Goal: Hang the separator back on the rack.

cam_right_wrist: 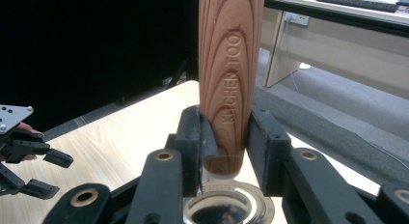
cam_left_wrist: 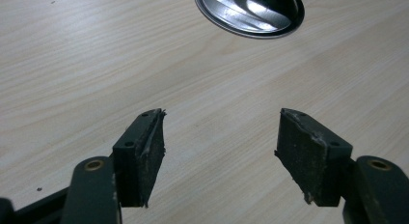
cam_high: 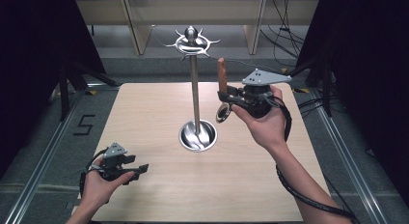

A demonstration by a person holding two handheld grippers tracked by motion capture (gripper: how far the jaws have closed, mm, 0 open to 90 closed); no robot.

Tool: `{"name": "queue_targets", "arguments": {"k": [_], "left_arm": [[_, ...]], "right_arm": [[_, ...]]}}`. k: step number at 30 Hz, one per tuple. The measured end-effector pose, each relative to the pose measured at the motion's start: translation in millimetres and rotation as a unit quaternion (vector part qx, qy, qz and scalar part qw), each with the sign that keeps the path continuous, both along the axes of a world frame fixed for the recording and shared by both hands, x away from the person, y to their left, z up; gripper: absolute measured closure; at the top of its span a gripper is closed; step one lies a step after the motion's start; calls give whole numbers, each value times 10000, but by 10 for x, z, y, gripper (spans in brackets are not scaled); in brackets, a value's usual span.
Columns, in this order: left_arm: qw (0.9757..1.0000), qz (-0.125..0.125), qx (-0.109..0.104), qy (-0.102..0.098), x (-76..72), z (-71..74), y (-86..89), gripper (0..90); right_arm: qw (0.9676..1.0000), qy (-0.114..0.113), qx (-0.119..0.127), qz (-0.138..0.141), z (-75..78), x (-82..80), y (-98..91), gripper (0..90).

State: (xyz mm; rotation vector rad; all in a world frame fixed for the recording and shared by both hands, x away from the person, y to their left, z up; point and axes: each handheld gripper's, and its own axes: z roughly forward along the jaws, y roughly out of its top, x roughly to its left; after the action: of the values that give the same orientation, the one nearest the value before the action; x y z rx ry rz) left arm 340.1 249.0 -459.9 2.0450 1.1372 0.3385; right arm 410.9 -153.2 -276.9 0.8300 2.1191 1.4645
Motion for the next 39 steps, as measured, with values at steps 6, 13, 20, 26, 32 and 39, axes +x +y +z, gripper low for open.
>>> {"name": "queue_targets", "arguments": {"k": [6, 13, 20, 26, 32, 39], "left_arm": [[9998, 149, -129, -73, -1, -16, -22, 332], [9997, 153, -149, -69, -7, -14, -22, 332], [9999, 80, -109, -98, -4, -11, -13, 332], [9998, 92, -133, -73, -6, -11, -13, 332], [9999, 49, -90, -98, -4, -10, -7, 332], [9999, 48, -93, -97, -4, -9, -7, 332]], "right_arm": [[10000, -48, -17, 35, 25, 21, 26, 691], [10000, 14, -14, -16, 54, 23, 65, 691], [10000, -30, -37, 61, 66, 49, 97, 691], [10000, -42, -1, -37, 71, 67, 133, 691], [10000, 78, -31, 8, 92, 90, 150, 691], [9999, 109, -69, 4, 94, 131, 180, 691]]}}
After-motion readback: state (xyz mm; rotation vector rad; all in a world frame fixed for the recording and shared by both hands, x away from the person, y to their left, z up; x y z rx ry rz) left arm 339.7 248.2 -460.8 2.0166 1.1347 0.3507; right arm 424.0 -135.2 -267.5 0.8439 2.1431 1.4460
